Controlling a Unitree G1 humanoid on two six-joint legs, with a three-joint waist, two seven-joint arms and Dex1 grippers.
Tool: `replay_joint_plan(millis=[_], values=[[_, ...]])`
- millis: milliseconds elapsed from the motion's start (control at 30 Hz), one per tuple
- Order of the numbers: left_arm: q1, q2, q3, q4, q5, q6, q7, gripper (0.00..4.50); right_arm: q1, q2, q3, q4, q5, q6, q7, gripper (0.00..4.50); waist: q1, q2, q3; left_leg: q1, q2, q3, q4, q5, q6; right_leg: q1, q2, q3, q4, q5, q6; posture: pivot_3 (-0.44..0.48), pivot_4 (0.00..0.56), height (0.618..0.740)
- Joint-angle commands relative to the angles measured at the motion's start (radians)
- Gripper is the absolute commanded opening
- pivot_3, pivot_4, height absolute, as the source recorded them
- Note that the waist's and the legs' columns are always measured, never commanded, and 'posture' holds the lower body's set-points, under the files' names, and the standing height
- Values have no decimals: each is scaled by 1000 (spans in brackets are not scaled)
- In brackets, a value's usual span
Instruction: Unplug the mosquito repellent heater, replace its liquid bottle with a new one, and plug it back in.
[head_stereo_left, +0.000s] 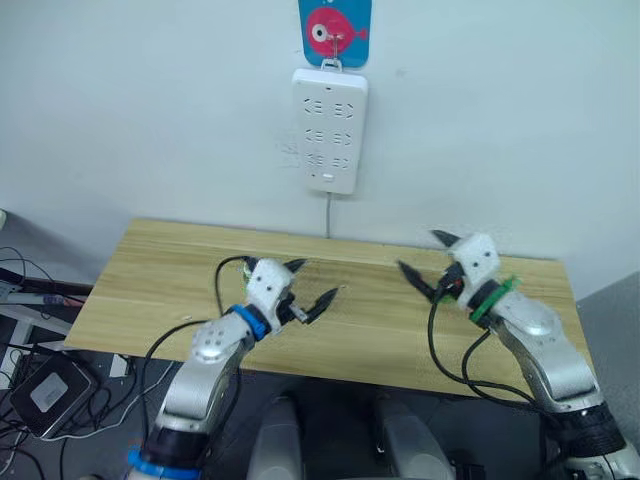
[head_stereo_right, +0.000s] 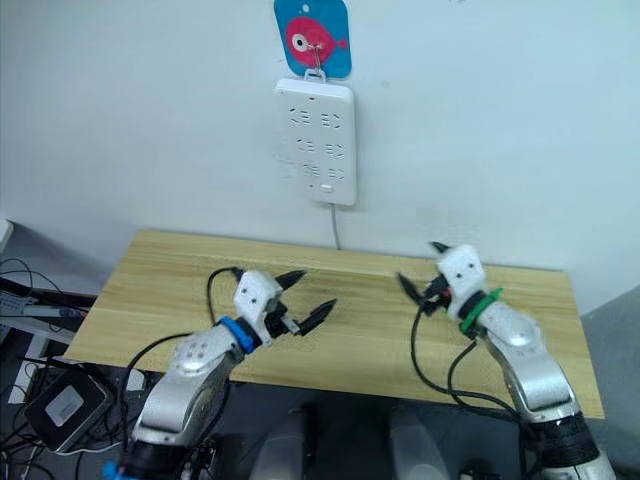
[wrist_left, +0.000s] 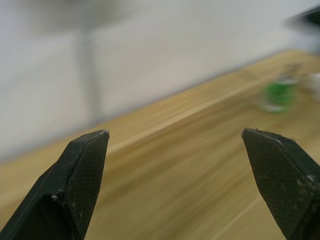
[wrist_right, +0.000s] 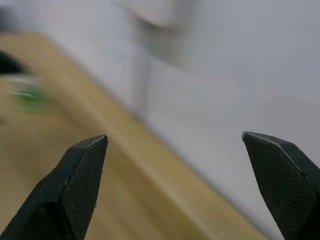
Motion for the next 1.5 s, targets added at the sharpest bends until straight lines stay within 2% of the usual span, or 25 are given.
replay_joint_plan(millis=[33, 233, 433, 733, 967, 1067, 1233, 1367, 1500], values=[[89, -49, 111, -4, 32, -68, 157, 4500, -87, -43, 53, -81, 99, 118, 173, 4483, 7, -1, 10, 2, 0, 0, 0, 0, 0, 2, 0, 0, -1, 0, 0, 37, 334, 740], [86, -56, 160, 187, 62, -254, 188, 4500, -213, -41, 90, -83, 155, 236, 275, 4483, 37, -4, 33, 5, -1, 1, 0, 0, 0, 6, -2, 0, -3, -3, -4, 91, 367, 740], [-82, -67, 165, 489, 75, -405, 195, 4500, -264, -31, 93, -99, 174, 318, 288, 4483, 57, -6, 50, 4, -2, 0, -1, 0, 0, 6, -3, -2, -4, -3, -2, 89, 389, 740], [-327, -59, 137, 895, 110, -602, 161, 4500, -311, 10, 64, -122, 186, 433, 220, 4483, 47, -6, 67, 3, -2, 0, -2, 0, -1, 5, -3, -3, -3, -2, -1, 42, 404, 740], [-415, -50, 140, 1070, 117, -692, 153, 4500, -313, 17, 55, -145, 189, 467, 187, 4483, 39, -8, 75, 3, -2, -1, -3, -1, -2, 5, -3, -4, -4, -2, 0, 18, 405, 740], [-419, -62, 141, 1095, 106, -701, 139, 3909, -297, 22, 61, -150, 183, 464, 173, 4500, 36, -8, 77, 3, -2, -1, -3, -1, -2, 4, -3, -4, -3, -2, 0, 18, 403, 740], [-412, -65, 144, 1103, 98, -718, 119, 2287, -265, 37, 65, -140, 171, 447, 148, 4500, 35, -8, 78, 3, -2, -1, -3, -1, -2, 4, -3, -4, -3, -2, 0, 27, 400, 740], [-423, -38, 140, 1090, 106, -723, 101, 2202, -235, 50, 69, -138, 159, 433, 130, 4500, 35, -8, 78, 3, -1, -1, -3, -1, -2, 4, -3, -4, -3, -2, 0, 39, 393, 740], [-393, -7, 60, 912, 116, -665, -34, 2202, -245, 60, 60, -142, 155, 437, 113, 4500, 36, -8, 78, 1, -1, 0, -4, 0, -3, 2, -3, -4, -3, -2, 0, 63, 374, 740]])
